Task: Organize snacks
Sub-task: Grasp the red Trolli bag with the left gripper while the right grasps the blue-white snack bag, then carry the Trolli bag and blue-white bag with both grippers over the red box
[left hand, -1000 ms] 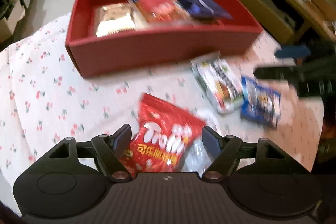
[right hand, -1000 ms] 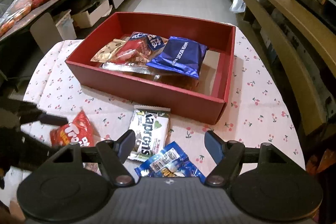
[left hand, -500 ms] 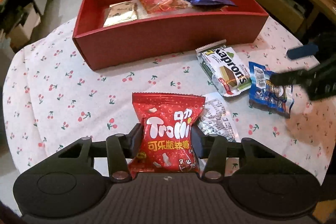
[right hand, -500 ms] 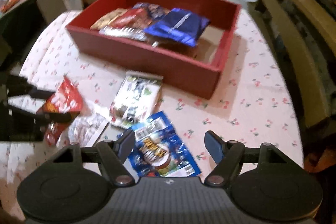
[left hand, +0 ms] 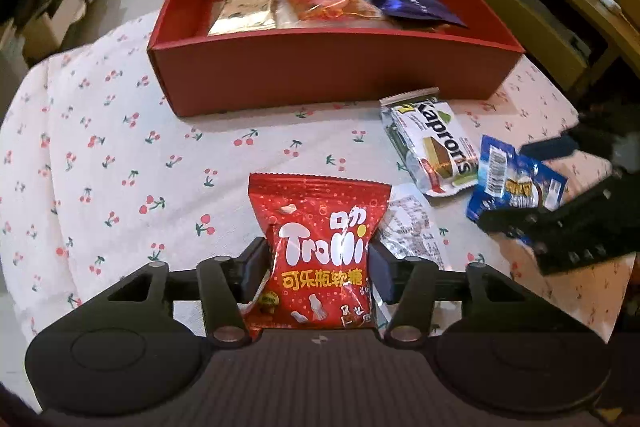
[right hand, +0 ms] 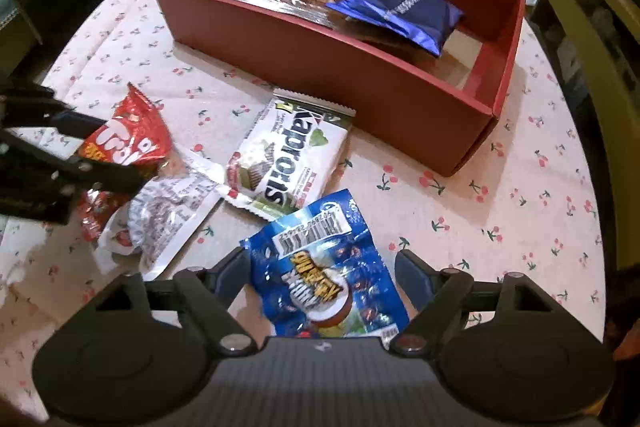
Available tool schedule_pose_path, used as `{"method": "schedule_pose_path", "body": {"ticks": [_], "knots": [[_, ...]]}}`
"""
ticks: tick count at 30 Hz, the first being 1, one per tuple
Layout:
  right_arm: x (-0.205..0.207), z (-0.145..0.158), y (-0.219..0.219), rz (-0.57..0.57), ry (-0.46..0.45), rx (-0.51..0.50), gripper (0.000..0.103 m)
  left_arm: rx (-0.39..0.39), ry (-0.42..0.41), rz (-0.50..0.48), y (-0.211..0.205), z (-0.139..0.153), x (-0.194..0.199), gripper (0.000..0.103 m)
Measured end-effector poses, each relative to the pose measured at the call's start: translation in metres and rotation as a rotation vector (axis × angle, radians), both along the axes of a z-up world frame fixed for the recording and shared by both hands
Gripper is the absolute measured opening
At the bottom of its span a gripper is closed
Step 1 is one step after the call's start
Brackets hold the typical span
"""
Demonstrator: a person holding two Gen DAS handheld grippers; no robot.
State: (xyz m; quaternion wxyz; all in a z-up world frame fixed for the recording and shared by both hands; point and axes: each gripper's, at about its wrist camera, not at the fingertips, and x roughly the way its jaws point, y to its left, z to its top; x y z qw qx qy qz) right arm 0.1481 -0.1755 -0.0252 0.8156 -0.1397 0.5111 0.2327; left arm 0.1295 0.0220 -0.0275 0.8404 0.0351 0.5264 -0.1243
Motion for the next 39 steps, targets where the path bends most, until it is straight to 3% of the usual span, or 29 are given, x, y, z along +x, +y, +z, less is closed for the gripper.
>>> {"method": "schedule_pose_path", "body": {"ticks": [2,7,10,22,31,39], "knots": [[-0.002,-0.001,0.003,0.022,0.013,-0.020,0.095,0.004,0.002,0.016,0.000,-0.001,0.001,0.069],[-0.008,0.000,0.009,-0.007,-0.014,-0.051,0.091,0.081,-0.018,0.023,-0.007,-0.004,-0.003,0.060],[-0.012,0.002,0.002,-0.050,-0.007,-0.051,0.090,0.088,-0.027,0.035,-0.007,-0.002,-0.008,0.056],[-0.034,0.030,-0.009,-0.126,-0.038,0.051,0.090,0.006,-0.025,0.068,-0.006,0.012,-0.031,0.055],[-0.045,0.031,-0.003,-0.156,-0.043,0.067,0.090,-0.003,-0.024,0.054,-0.015,0.016,-0.045,0.056],[-0.051,0.049,-0.001,-0.195,-0.090,0.113,0.090,-0.025,-0.072,0.043,-0.023,0.031,-0.048,0.056]]}}
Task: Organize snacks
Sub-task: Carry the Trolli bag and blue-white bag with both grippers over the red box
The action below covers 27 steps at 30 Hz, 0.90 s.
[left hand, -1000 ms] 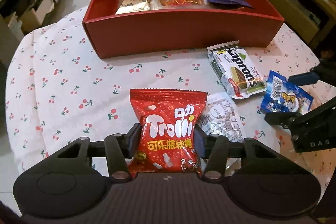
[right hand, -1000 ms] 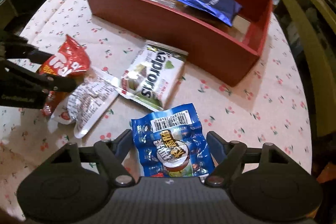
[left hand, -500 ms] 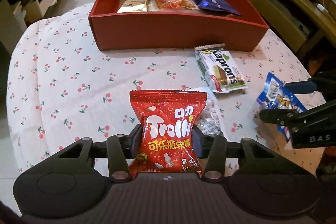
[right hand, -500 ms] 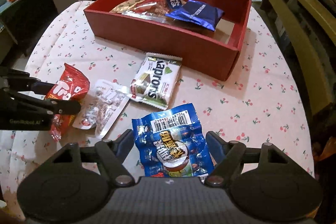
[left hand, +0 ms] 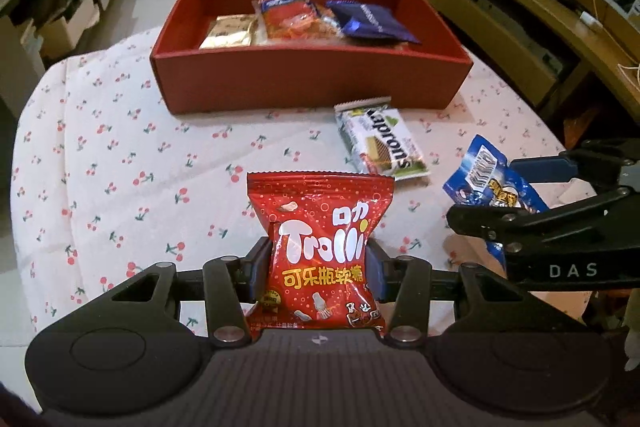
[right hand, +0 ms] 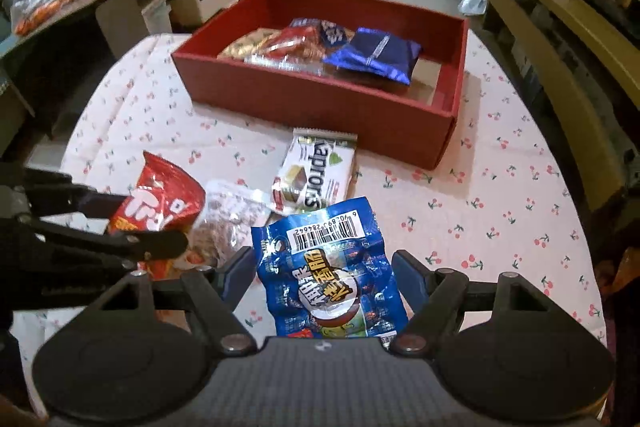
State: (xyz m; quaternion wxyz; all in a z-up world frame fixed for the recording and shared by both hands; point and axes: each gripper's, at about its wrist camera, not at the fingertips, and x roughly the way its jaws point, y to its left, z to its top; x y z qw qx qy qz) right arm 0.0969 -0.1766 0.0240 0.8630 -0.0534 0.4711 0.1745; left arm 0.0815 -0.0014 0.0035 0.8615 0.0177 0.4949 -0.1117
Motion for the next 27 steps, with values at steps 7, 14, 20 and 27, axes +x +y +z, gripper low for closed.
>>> {"method": "schedule_pose_path", "body": {"ticks": [7,14,20,27], "knots": [[0.004,0.010,0.002,-0.023,-0.022,0.026,0.090,-0.015,-0.025,-0.002,-0.004,0.007,0.002,0.056],[0.011,0.017,0.001,-0.042,-0.043,0.042,0.090,-0.026,-0.049,0.018,-0.002,0.016,0.008,0.056],[0.019,0.028,-0.003,-0.069,-0.069,0.068,0.090,-0.020,-0.096,0.020,-0.004,0.028,0.017,0.056],[0.032,0.042,-0.006,-0.101,-0.107,0.092,0.090,-0.027,-0.145,0.034,-0.006,0.042,0.030,0.056]]}}
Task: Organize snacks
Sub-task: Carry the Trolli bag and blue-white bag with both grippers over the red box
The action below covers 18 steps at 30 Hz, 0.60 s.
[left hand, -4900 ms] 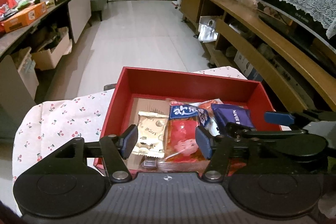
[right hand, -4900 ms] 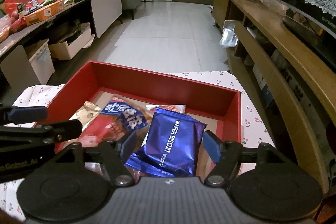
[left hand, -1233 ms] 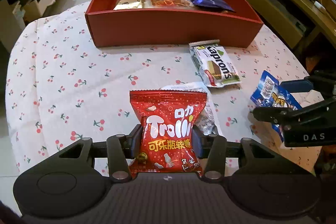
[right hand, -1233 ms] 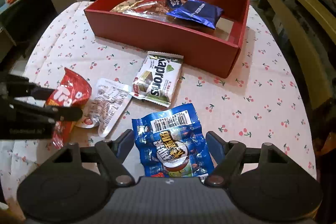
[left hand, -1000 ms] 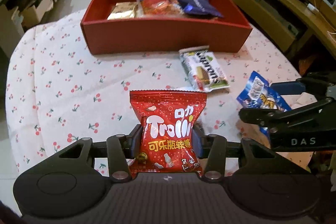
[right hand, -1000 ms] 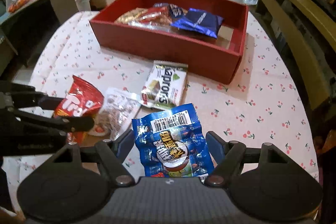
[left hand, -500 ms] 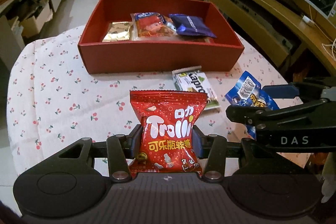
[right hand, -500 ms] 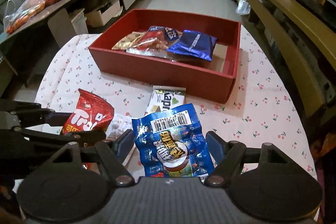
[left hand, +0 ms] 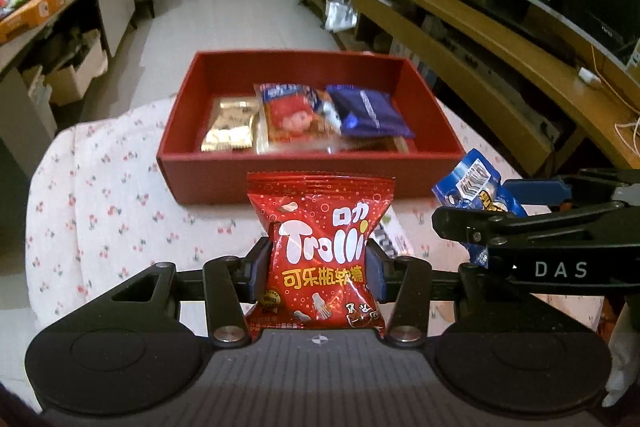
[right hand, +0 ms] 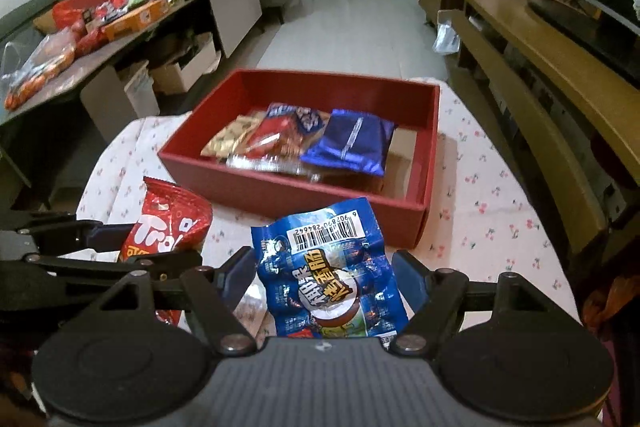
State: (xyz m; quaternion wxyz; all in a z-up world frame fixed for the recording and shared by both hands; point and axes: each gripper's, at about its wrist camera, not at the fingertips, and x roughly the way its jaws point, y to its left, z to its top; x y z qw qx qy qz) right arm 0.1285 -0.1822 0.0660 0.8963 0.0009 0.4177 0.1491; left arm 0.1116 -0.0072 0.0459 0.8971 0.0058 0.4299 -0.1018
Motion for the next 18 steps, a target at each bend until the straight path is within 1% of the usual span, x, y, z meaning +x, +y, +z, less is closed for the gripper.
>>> {"method": "schedule_pose_path", "body": {"ticks": [6,12,18], "knots": [[0.016,0.015,0.000,-0.030,-0.042,0.015,0.090,-0.012,-0.044,0.017,0.001,0.014,0.017,0.055],[0.039,0.026,-0.001,-0.059,-0.071,0.038,0.090,0.003,-0.099,0.025,0.000,0.026,0.039,0.054],[0.072,0.028,0.001,-0.078,-0.063,0.063,0.090,0.014,-0.123,0.037,0.002,0.029,0.067,0.054]]}}
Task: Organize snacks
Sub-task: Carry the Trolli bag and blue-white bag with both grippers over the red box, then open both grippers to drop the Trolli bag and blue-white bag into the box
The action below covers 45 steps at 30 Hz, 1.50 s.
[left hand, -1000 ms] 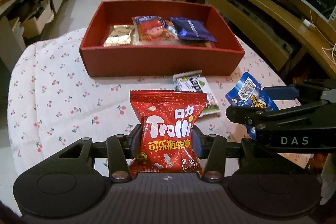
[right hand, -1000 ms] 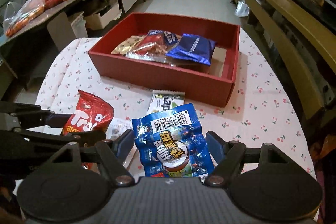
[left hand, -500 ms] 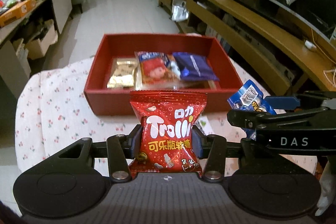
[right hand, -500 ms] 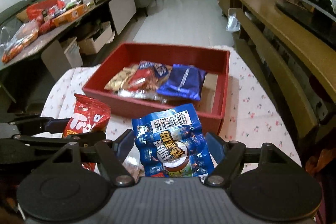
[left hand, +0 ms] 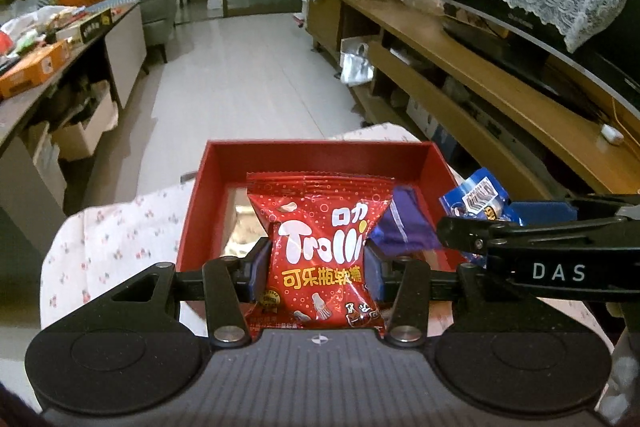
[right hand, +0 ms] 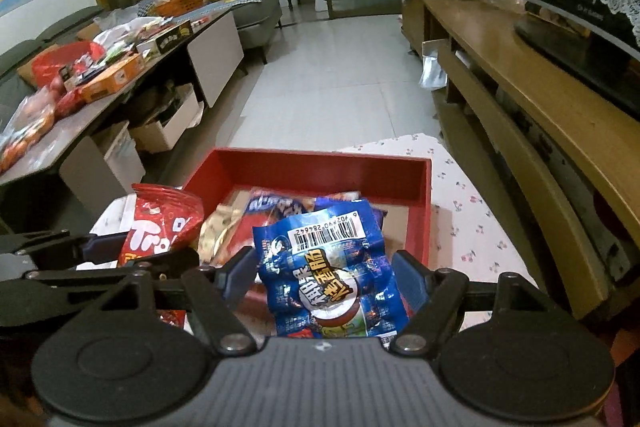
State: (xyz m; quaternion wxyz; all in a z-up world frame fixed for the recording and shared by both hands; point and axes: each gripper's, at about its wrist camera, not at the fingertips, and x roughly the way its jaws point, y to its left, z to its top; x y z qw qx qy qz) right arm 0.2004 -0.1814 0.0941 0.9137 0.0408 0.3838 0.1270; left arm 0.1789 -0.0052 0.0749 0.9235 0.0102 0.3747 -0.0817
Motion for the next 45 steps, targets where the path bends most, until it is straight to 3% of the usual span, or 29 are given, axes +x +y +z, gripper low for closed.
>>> {"method": "schedule_pose_path", "body": {"ticks": [8,19,30,37,45], "knots": [[0.049,-0.014,0.005,-0.020,0.028,0.010,0.090,0.000,0.006,0.028,0.006,-0.011,0.040,0.054],[0.095,-0.053,0.019,-0.025,0.099,-0.029,0.090,-0.004,0.080,0.079,0.017,-0.047,0.077,0.055],[0.106,-0.069,0.026,-0.037,0.128,-0.063,0.092,0.018,0.109,0.104,0.022,-0.057,0.082,0.060],[0.104,-0.062,0.025,-0.050,0.096,-0.072,0.092,0.030,0.089,0.114,0.023,-0.050,0.079,0.070],[0.096,-0.055,0.023,-0.046,0.081,-0.067,0.093,0.032,0.065,0.105,0.020,-0.042,0.071,0.072]]}}
